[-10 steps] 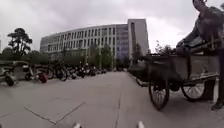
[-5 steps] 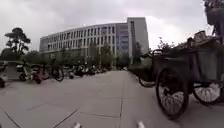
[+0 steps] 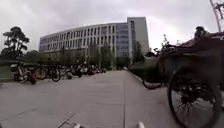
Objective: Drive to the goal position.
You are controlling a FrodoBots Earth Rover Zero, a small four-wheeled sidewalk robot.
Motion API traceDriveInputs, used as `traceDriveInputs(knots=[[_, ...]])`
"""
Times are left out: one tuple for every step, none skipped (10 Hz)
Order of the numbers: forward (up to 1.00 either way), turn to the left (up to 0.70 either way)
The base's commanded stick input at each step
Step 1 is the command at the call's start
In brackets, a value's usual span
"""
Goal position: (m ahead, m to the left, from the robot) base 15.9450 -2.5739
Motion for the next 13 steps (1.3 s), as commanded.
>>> traceDriveInputs(knots=[[0.7,0.0],[0.7,0.0],[0.7,0.0],[0.7,0.0],[0.7,0.0],[0.7,0.0],[0.7,0.0],[0.7,0.0],[0.7,0.0],[0.7,0.0],[0.7,0.0],[0.7,0.0],[0.7,0.0]])
